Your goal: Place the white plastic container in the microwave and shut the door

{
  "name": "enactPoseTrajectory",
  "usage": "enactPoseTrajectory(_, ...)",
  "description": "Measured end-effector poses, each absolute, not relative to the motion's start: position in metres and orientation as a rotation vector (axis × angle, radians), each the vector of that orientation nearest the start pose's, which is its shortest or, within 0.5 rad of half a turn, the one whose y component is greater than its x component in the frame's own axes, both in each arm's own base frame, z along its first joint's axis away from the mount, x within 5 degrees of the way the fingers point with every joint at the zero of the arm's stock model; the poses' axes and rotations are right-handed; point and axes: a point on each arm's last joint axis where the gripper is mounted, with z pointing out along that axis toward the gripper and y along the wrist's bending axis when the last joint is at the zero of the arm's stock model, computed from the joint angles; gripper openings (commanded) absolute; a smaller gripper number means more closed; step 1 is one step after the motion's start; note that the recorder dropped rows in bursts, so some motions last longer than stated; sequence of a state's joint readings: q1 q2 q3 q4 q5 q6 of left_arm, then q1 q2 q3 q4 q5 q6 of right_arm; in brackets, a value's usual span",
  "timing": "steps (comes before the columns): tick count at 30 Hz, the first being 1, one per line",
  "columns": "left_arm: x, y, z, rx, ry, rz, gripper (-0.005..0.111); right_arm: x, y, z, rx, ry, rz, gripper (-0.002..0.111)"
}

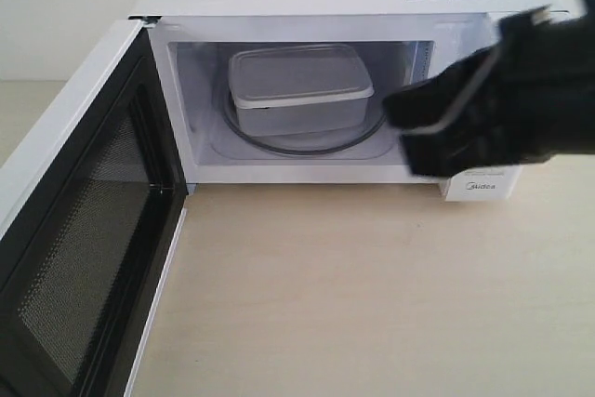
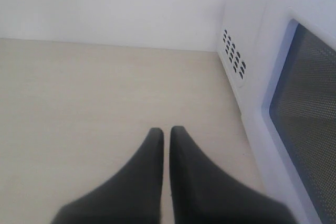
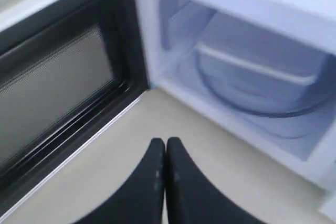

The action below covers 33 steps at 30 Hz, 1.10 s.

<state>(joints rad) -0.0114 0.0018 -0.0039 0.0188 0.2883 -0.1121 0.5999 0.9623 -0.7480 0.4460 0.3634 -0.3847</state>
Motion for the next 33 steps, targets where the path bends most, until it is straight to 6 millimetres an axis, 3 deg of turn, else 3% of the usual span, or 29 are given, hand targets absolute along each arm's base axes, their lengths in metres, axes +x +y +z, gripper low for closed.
enactPoseTrajectory(4, 0.055, 0.000, 0.188, -0.077, 1.769, -0.072, 0.004, 0.139, 0.076, 0.333, -0.451, 1.850, 0.443, 0.000)
enactPoseTrajectory(7, 0.055, 0.000, 0.188, -0.077, 1.769, -0.072, 0.004, 0.117, 0.046, 0.323, -0.311, 1.766, 0.328, 0.000)
enactPoseTrajectory(11, 0.055, 0.000, 0.188, -0.077, 1.769, -0.072, 0.004, 0.093, 0.022, 0.300, -0.172, 1.661, 0.208, 0.000)
enactPoseTrajectory(18, 0.055, 0.000, 0.188, -0.077, 1.769, -0.072, 0.004, 0.062, 0.010, 0.240, -0.060, 1.599, 0.148, 0.000)
enactPoseTrajectory(22, 0.055, 0.000, 0.188, -0.077, 1.770, -0.072, 0.004, 0.055, 0.007, 0.219, -0.011, 1.534, 0.159, 0.000)
enactPoseTrajectory(33, 0.055, 0.000, 0.188, -0.077, 1.771, -0.071, 0.004, 0.055, 0.005, 0.219, 0.003, 1.499, 0.141, 0.000)
